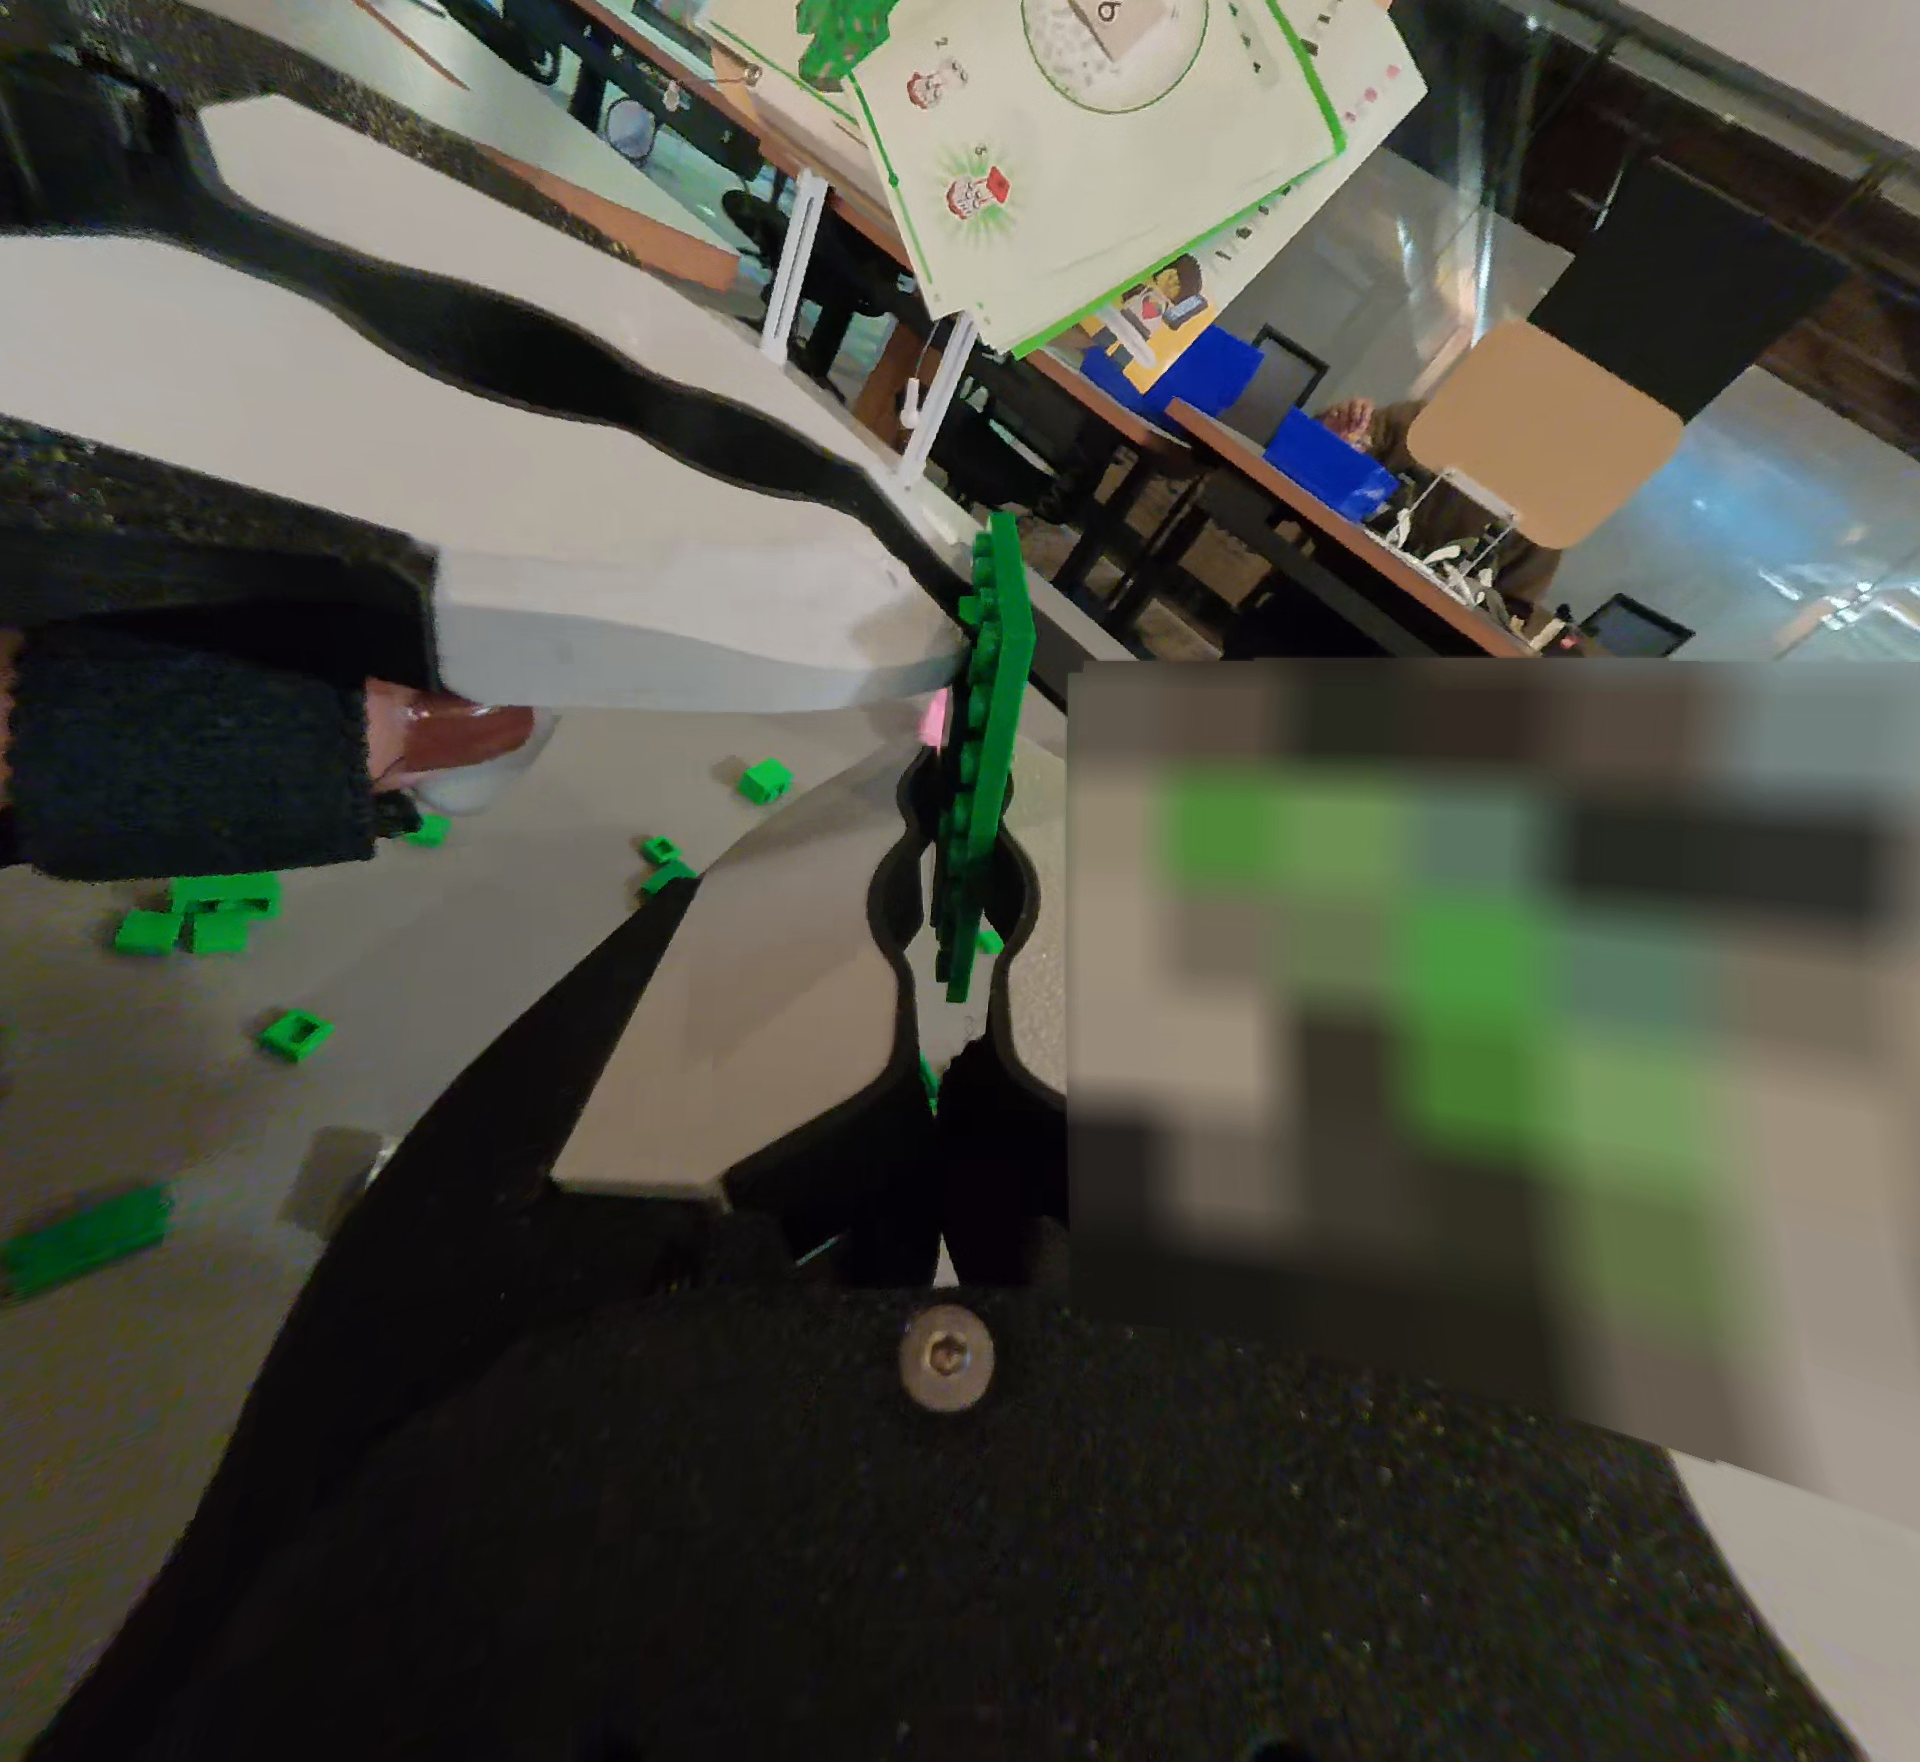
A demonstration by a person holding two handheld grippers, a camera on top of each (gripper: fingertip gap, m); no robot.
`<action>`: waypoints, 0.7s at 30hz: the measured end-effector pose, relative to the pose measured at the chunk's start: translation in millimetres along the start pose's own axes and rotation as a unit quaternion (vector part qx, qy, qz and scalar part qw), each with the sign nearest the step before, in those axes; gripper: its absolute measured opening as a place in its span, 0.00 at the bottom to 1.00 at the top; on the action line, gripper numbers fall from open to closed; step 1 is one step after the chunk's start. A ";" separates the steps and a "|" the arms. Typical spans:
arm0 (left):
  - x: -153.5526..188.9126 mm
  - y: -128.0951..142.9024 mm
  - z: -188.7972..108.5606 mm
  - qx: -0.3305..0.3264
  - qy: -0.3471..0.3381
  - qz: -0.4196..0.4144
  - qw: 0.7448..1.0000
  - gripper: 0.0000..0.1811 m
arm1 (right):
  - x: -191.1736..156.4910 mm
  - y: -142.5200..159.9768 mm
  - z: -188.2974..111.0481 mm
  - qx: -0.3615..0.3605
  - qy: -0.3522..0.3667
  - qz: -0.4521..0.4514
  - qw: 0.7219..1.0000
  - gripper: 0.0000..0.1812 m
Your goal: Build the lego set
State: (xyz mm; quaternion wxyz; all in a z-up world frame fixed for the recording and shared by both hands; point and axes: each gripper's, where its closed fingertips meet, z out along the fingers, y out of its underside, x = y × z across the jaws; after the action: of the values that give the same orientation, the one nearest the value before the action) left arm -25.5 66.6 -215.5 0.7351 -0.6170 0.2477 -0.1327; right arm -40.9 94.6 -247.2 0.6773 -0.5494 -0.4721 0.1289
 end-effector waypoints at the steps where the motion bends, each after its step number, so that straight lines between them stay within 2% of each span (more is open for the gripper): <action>1: -1.0 1.7 0.7 -0.003 -0.001 -0.006 1.000 0.03 | -0.5 1.6 1.0 -0.004 -0.002 0.005 1.000 0.03; 5: -15.2 11.3 2.5 -0.014 -0.020 -0.053 0.998 0.03 | 0.9 8.4 3.9 -0.014 0.003 0.006 1.000 0.04; 6: -33.4 15.6 0.1 -0.018 -0.060 -0.073 0.995 0.00 | 0.8 7.8 2.9 -0.011 0.005 0.000 1.000 0.03; 7: -47.5 17.2 -2.9 -0.015 -0.071 -0.086 0.994 0.00 | -1.1 5.1 0.8 -0.001 0.005 -0.006 1.000 0.03; 10: -62.1 19.9 -11.1 -0.007 -0.054 -0.139 0.989 0.00 | -7.4 7.1 3.1 -0.003 -0.013 0.020 1.000 0.03; 13: -48.3 15.4 -7.5 -0.002 -0.003 -0.149 0.989 0.00 | -5.6 12.7 6.1 -0.005 -0.033 0.062 0.997 0.03; 16: -31.1 14.3 -2.8 0.000 0.049 -0.145 0.988 0.00 | -10.7 12.8 3.8 0.008 -0.092 0.126 0.988 0.03; 20: -11.7 7.0 -0.6 0.021 0.123 -0.162 0.979 0.16 | -28.2 4.8 -5.5 0.039 -0.215 0.211 0.953 0.03; 21: -7.7 8.0 -0.7 0.016 0.140 -0.164 0.976 0.15 | -30.0 3.3 -7.0 0.040 -0.233 0.221 0.946 0.03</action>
State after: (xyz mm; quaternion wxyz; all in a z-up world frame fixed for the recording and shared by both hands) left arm -33.2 71.5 -221.8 0.6710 -0.6126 0.2414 -0.3409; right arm -49.8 70.6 -264.6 0.5247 -0.5667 -0.4780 0.4182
